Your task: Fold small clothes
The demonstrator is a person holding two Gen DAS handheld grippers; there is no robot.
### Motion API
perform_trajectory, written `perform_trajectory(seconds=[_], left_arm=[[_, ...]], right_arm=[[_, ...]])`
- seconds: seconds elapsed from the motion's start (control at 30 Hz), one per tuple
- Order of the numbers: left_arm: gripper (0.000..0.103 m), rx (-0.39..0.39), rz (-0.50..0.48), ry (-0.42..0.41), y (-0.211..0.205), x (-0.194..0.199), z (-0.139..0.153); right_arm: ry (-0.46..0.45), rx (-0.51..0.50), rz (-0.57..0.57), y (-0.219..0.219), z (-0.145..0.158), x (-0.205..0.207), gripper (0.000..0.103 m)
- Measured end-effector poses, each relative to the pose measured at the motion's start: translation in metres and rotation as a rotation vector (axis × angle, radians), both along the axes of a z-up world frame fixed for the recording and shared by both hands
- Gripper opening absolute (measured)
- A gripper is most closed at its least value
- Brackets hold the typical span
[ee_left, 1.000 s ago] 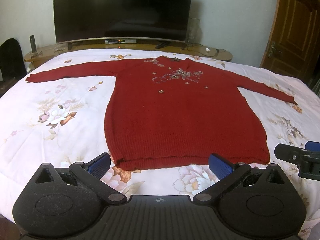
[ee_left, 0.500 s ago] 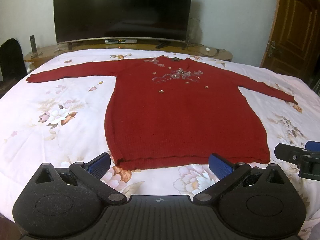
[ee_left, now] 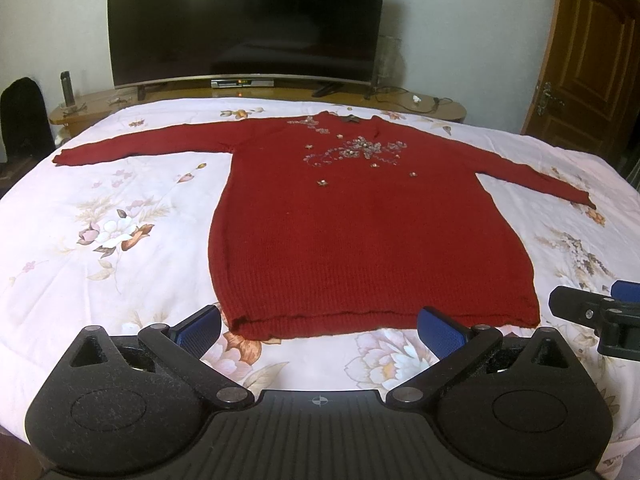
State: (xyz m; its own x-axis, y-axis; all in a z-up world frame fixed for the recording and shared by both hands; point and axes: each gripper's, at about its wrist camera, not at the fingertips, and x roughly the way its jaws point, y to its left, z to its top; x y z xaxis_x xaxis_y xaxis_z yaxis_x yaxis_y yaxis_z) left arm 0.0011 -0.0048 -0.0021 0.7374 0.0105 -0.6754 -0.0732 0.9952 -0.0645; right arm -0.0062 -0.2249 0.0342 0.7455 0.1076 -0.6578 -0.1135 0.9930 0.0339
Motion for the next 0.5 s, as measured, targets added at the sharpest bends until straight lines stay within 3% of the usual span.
perform_trajectory(seconds=[0.5], left_arm=[[0.103, 0.003, -0.001, 0.001, 0.0019, -0.0021, 0.0011]], right_arm=[[-0.001, 0.004, 0.001, 0.0003, -0.0013, -0.0001, 0.100]])
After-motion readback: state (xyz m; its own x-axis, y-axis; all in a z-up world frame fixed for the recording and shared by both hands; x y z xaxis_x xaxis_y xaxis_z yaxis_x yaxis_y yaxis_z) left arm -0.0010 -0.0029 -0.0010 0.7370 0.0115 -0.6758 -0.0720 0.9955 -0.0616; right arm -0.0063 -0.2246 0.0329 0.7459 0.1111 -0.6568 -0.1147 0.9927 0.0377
